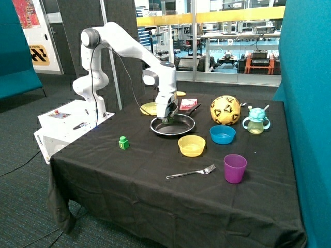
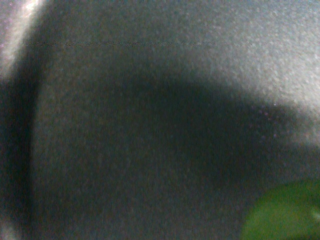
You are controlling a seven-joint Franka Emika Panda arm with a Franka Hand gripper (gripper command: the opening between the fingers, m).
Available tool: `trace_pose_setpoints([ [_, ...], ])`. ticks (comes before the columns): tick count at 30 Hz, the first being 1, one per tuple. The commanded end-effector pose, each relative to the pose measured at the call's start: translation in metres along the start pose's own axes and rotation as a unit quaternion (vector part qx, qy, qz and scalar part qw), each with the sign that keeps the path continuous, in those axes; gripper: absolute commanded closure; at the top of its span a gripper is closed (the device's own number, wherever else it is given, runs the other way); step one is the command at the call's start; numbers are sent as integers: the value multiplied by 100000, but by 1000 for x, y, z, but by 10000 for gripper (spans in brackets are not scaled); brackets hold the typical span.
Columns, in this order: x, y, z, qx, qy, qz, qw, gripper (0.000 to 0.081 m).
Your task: Cook the capsicum and place it on a plate
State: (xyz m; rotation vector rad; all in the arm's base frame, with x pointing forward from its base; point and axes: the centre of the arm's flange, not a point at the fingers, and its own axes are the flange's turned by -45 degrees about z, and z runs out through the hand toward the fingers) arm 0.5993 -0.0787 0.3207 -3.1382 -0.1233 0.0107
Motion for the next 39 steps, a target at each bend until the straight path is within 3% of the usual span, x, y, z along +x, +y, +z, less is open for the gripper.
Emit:
trace_pose_setpoints([
  [1, 6, -2, 16, -59, 339, 670, 99997, 808],
  [3, 5, -3, 17, -59, 339, 550, 99998, 808],
  [6, 4, -4, 18, -59, 339, 447, 99998, 445],
  [9, 3, -4, 18, -59, 339, 597, 99998, 241],
  [11, 1, -2, 18, -58, 339, 851, 99996, 171],
  [39, -6, 10, 16, -56, 340, 1489, 99988, 60],
])
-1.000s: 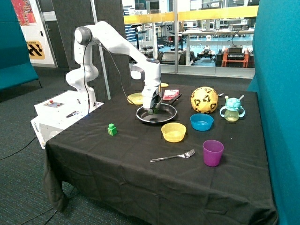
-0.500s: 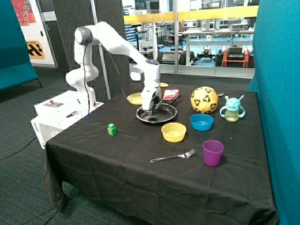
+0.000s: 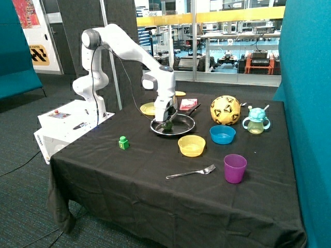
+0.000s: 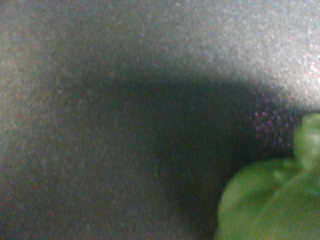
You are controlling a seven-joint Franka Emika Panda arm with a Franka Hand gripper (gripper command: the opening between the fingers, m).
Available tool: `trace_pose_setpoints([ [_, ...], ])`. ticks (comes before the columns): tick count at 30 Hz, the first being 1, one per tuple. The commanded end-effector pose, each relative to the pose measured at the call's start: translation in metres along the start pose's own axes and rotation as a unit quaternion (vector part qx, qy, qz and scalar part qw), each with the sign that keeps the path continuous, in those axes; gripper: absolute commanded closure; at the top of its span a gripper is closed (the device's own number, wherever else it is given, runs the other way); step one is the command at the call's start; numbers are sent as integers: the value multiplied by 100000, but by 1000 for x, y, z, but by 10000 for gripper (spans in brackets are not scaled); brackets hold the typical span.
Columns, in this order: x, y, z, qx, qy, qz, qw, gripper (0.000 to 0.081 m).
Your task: Cook the capsicum and place it on a plate
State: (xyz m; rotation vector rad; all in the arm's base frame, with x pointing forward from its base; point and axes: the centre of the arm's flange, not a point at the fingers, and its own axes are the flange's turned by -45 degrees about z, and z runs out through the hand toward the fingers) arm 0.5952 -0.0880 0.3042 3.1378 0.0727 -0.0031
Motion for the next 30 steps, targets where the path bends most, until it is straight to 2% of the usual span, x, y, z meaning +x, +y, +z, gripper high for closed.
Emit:
trace_pose_setpoints([
  [1, -2, 1, -1, 145, 103, -145, 100000, 62],
  [10, -2, -1, -8, 144, 103, -370, 99999, 49],
  [30, -10, -15, -55, 142, 106, -2462, 99970, 78],
])
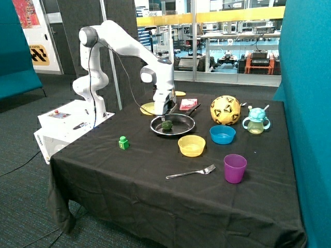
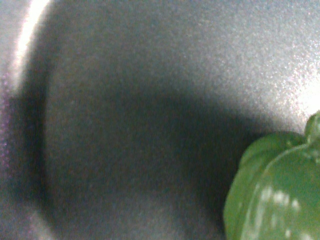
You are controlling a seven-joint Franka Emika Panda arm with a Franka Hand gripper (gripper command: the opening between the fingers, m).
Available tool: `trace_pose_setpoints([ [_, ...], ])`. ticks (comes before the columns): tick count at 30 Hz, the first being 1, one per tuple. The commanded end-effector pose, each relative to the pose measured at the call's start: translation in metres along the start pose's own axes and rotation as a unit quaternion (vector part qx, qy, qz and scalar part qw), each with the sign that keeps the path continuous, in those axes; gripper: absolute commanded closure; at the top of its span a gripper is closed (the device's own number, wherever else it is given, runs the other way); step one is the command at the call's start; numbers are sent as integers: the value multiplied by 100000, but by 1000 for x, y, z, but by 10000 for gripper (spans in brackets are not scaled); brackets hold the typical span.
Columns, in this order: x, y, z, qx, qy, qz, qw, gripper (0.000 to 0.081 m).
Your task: Cook the capsicum and place it on a plate
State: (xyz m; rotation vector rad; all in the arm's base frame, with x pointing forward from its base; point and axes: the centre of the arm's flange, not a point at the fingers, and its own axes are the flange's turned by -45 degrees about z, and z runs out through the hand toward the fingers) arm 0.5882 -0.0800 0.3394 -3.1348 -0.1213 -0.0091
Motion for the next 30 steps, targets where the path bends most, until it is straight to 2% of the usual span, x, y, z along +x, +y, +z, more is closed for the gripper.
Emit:
trace_pose_setpoints([
  [1, -4, -8, -22, -209, -301, -1042, 99994, 78],
  [10, -14, -19, -42, -204, -305, -2672, 99964, 84],
  [18, -22, -44, -60, -195, -310, -5626, 99841, 102],
  [30, -22, -82, -69, -179, -319, -10416, 99455, 112],
])
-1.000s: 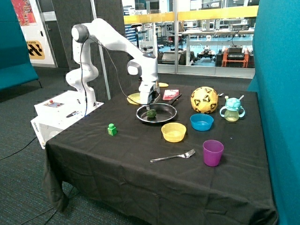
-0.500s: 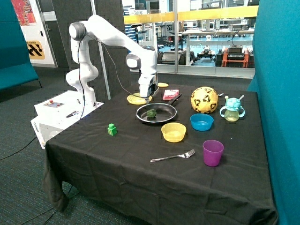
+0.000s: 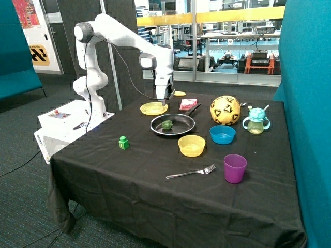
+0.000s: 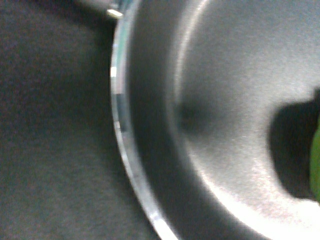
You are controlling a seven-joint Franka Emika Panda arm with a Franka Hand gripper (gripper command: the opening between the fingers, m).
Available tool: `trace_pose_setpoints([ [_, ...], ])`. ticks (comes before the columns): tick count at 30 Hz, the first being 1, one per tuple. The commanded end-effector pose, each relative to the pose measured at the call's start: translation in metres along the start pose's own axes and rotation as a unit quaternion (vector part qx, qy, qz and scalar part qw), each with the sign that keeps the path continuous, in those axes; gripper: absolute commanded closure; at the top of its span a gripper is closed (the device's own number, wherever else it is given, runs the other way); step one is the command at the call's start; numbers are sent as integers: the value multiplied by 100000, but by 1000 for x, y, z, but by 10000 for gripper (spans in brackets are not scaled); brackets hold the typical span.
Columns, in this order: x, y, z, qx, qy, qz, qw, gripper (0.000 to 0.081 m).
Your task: Cook the capsicum and place it on a plate
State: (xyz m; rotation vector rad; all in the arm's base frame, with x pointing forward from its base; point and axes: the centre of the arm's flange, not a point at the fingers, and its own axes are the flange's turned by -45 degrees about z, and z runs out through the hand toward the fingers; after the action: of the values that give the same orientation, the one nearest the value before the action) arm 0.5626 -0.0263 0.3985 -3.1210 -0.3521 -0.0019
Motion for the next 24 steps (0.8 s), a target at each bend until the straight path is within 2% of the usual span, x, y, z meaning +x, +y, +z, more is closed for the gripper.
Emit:
trace_pose_setpoints([
  [1, 4, -28, -11, -32, -64, -3207, 99949, 112],
  [12, 11, -44, -19, -31, -65, -4858, 99882, 115],
  [24, 13, -17, -24, -34, -63, 992, 99995, 118],
])
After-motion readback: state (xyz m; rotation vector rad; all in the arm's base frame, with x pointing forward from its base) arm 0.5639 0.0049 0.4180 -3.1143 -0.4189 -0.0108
